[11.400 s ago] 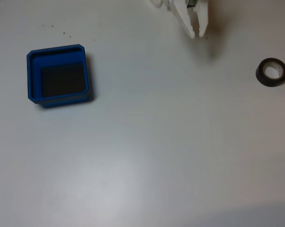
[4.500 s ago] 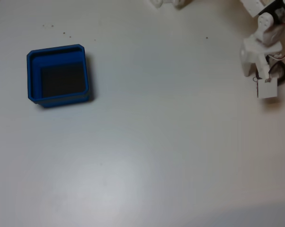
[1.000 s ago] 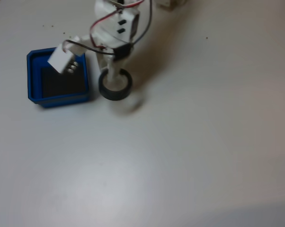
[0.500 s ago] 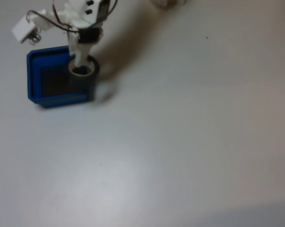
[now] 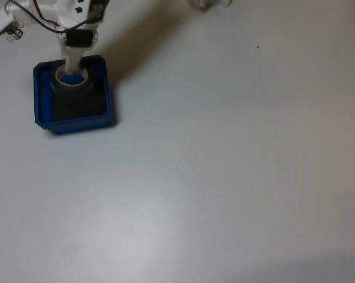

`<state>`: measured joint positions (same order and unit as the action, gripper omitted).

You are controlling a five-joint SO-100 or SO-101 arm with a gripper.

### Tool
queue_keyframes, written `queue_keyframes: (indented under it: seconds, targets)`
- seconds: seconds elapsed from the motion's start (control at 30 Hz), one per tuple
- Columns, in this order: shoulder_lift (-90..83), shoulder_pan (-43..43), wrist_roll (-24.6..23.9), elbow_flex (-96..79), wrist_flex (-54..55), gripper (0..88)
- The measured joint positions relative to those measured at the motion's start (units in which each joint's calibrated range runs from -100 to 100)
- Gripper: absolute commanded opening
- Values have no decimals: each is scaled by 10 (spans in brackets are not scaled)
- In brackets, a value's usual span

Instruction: Pick the black tape roll and drop it in the blue box

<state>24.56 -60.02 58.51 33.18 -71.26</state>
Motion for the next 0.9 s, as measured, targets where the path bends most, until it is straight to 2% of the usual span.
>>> queue_keyframes:
  seconds: [0.9]
  targets:
    - [82, -12, 1, 1, 22, 16]
